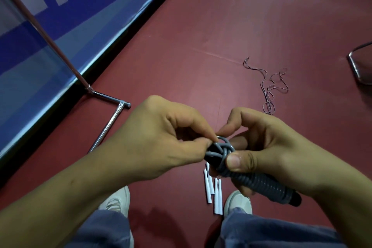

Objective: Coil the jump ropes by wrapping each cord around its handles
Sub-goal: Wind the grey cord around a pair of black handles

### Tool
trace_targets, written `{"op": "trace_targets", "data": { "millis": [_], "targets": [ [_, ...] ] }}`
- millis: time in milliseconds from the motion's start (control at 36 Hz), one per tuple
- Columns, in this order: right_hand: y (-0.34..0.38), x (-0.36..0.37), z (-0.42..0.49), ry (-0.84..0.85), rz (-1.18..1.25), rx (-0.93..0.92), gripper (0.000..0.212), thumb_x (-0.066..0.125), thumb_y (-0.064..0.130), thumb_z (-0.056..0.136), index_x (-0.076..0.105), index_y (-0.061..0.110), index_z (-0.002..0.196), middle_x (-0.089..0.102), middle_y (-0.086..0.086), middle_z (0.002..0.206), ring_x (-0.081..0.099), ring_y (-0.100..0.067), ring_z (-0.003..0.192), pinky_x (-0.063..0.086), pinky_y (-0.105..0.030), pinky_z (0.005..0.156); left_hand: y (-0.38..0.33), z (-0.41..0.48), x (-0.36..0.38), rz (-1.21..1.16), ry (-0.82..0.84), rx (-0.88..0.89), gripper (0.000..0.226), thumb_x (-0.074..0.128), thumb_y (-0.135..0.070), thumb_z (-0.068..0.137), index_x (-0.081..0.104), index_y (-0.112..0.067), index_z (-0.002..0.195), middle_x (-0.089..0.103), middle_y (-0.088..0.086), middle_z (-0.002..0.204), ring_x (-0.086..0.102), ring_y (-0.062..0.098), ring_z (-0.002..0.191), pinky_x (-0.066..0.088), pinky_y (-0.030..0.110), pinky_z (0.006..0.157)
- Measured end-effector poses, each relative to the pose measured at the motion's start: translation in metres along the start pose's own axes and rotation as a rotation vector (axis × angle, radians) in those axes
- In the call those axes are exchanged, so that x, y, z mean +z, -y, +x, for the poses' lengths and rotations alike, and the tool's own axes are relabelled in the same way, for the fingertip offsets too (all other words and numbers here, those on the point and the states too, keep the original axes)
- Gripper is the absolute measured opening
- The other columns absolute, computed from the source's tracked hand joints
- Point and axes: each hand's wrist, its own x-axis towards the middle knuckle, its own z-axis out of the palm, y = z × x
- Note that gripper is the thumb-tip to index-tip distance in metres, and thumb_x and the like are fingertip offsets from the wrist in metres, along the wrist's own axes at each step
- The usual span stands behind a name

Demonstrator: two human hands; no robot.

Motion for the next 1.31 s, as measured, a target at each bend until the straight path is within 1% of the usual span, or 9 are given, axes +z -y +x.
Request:
{"op": "trace_targets", "data": {
  "millis": [222,389,556,694,917,1028,1111,1222,1306],
  "targets": [
    [-0.002,0.003,0.001,-0.004,-0.061,0.020,0.028,0.074,-0.002,0.077,0.054,0.014,0.089,0.071,-0.026,0.082,0.062,-0.031,0.053,0.056,-0.040,0.052,0.008,0.002,0.003,0.038,0.047,-0.043,0.016,0.071,-0.002,0.076,0.077,-0.017,0.077,0.069,0.005,0.067,0.063,0.025,0.056,0.051,0.038,0.051],
    [0.000,0.004,0.002,-0.034,-0.049,0.012,0.030,0.071,-0.009,0.078,0.050,0.007,0.091,0.072,-0.026,0.081,0.063,-0.027,0.050,0.056,-0.035,0.049,0.011,-0.002,0.001,-0.068,0.040,-0.166,0.009,0.074,-0.013,0.079,0.075,-0.015,0.088,0.074,0.003,0.074,0.070,0.025,0.064,0.055,0.031,0.056],
    [0.002,0.002,0.003,-0.022,-0.060,0.002,0.027,0.075,-0.003,0.077,0.056,0.012,0.088,0.072,-0.028,0.085,0.062,-0.031,0.052,0.057,-0.037,0.051,0.008,-0.002,0.001,0.050,0.018,-0.112,0.009,0.070,-0.021,0.083,0.078,-0.018,0.087,0.073,0.002,0.072,0.066,0.021,0.061,0.051,0.039,0.056],
    [0.002,0.001,0.002,-0.024,-0.069,-0.006,0.027,0.077,0.000,0.074,0.057,0.012,0.088,0.071,-0.033,0.087,0.063,-0.033,0.054,0.058,-0.040,0.052,0.006,-0.001,0.004,-0.029,0.017,-0.137,0.010,0.070,-0.019,0.083,0.078,-0.014,0.084,0.072,0.006,0.070,0.065,0.032,0.062,0.049,0.043,0.053],
    [-0.001,0.003,0.004,-0.009,-0.035,-0.007,0.027,0.080,0.003,0.069,0.059,0.012,0.085,0.070,-0.036,0.089,0.061,-0.040,0.062,0.058,-0.041,0.053,0.008,-0.001,0.003,-0.156,0.037,-0.172,0.007,0.071,-0.012,0.081,0.077,-0.009,0.081,0.071,0.010,0.069,0.065,0.026,0.060,0.050,0.033,0.054],
    [-0.003,0.002,0.003,-0.003,-0.016,-0.004,0.026,0.080,0.002,0.068,0.062,0.013,0.083,0.071,-0.029,0.081,0.063,-0.033,0.054,0.057,-0.040,0.051,0.012,-0.002,0.005,-0.212,0.047,-0.226,0.007,0.071,-0.013,0.080,0.076,-0.007,0.079,0.071,0.013,0.069,0.061,0.020,0.058,0.048,0.028,0.055],
    [-0.005,0.002,0.004,-0.029,-0.005,-0.003,0.028,0.081,0.002,0.067,0.060,0.010,0.083,0.067,-0.038,0.083,0.061,-0.038,0.056,0.057,-0.044,0.052,0.015,-0.001,0.005,-0.241,0.057,-0.290,0.007,0.070,-0.016,0.079,0.074,-0.010,0.079,0.070,0.015,0.070,0.060,0.014,0.060,0.046,0.022,0.055],
    [-0.006,0.000,0.005,-0.039,0.008,-0.001,0.028,0.081,0.000,0.067,0.060,0.007,0.084,0.068,-0.037,0.083,0.061,-0.038,0.057,0.057,-0.044,0.052,0.017,0.000,0.004,-0.230,0.118,-0.332,0.008,0.067,-0.021,0.082,0.072,-0.015,0.084,0.069,0.018,0.075,0.058,0.017,0.064,0.046,0.027,0.059],
    [-0.006,-0.002,0.004,-0.023,0.035,0.009,0.028,0.080,0.001,0.067,0.061,0.003,0.087,0.068,-0.040,0.086,0.063,-0.037,0.055,0.058,-0.043,0.052,0.016,-0.003,0.008,-0.219,0.122,-0.326,0.010,0.065,-0.021,0.083,0.071,-0.013,0.081,0.065,0.008,0.066,0.052,0.011,0.059,0.041,0.023,0.056]
  ]
}}
